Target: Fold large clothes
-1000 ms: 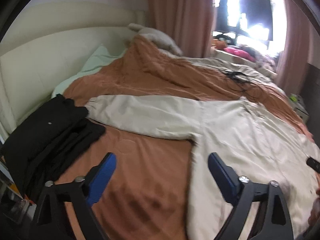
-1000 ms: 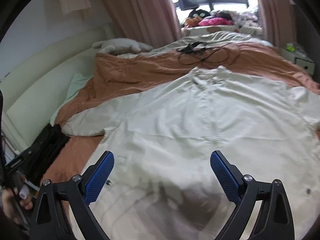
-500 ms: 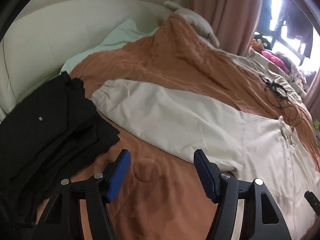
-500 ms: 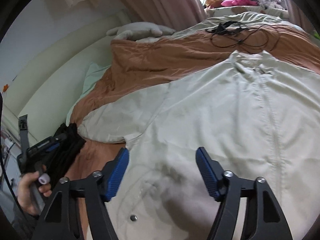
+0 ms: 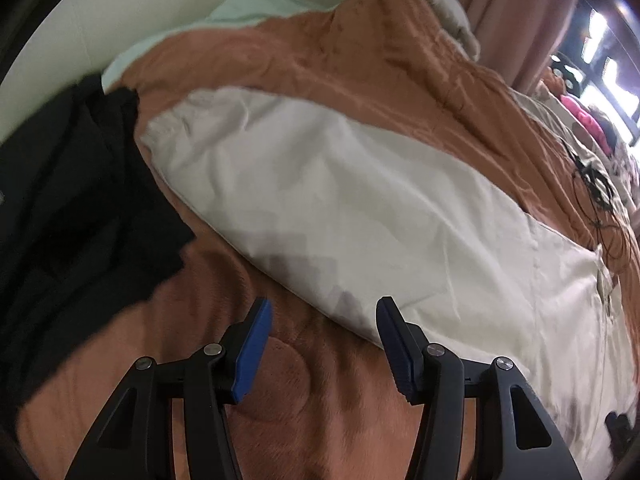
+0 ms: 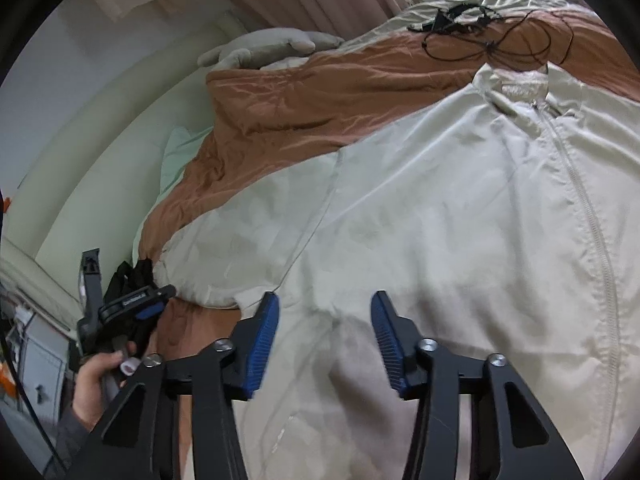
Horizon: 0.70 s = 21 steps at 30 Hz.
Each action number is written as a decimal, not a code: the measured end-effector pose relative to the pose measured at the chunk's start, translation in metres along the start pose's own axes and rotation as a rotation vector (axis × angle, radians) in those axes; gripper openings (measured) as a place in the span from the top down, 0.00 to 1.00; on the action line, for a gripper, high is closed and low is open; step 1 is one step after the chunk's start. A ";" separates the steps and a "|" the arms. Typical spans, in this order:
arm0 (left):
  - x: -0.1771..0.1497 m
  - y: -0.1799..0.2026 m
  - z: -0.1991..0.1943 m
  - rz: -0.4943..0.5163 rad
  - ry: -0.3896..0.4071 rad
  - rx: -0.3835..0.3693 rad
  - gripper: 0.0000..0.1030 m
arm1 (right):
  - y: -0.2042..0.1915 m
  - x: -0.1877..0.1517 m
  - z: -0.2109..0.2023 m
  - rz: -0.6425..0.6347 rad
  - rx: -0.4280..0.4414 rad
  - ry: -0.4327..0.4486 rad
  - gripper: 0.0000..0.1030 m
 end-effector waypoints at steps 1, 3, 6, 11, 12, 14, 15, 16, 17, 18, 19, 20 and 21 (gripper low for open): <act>-0.002 -0.001 0.007 -0.020 -0.013 -0.012 0.45 | 0.001 0.001 0.005 -0.004 -0.004 -0.008 0.64; -0.005 -0.002 0.017 -0.045 -0.030 -0.022 0.45 | 0.007 0.001 0.015 0.007 -0.014 -0.032 0.66; -0.006 -0.001 0.031 -0.050 -0.045 -0.006 0.45 | 0.018 0.000 0.031 0.051 -0.013 -0.067 0.69; 0.007 0.004 0.040 -0.025 0.003 0.034 0.76 | 0.023 -0.004 0.052 0.097 -0.003 -0.121 0.74; 0.009 0.007 0.040 0.000 0.005 0.059 0.87 | 0.025 -0.005 0.057 0.124 0.007 -0.130 0.74; 0.014 0.015 0.031 0.043 0.035 0.050 0.93 | 0.026 -0.007 0.066 0.178 0.051 -0.139 0.75; 0.016 0.018 0.023 0.062 0.061 0.038 0.93 | 0.024 -0.008 0.070 0.190 0.064 -0.143 0.75; 0.019 0.021 0.012 0.078 0.090 0.028 0.93 | 0.022 -0.009 0.074 0.199 0.077 -0.146 0.77; 0.023 0.023 0.000 0.086 0.118 0.006 0.93 | 0.018 -0.010 0.078 0.208 0.091 -0.149 0.77; 0.027 0.024 -0.010 0.086 0.136 -0.021 0.94 | 0.012 -0.011 0.084 0.217 0.110 -0.155 0.77; 0.032 0.026 -0.023 0.086 0.155 -0.064 0.94 | 0.007 -0.012 0.088 0.222 0.127 -0.160 0.78; 0.037 0.029 -0.029 0.090 0.165 -0.088 0.94 | 0.000 -0.013 0.093 0.225 0.146 -0.168 0.78; 0.041 0.033 -0.038 0.102 0.179 -0.114 0.95 | -0.009 -0.013 0.100 0.222 0.161 -0.178 0.79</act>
Point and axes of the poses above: each gripper's, at about its wrist camera, not at the fingertips, and z roughly the way its jaws point, y to its right, x to its top, the point moved 3 cm from there along z, roughly the way its jaws point, and after that the axes turned 1 degree about z, right-handed, at the moved point
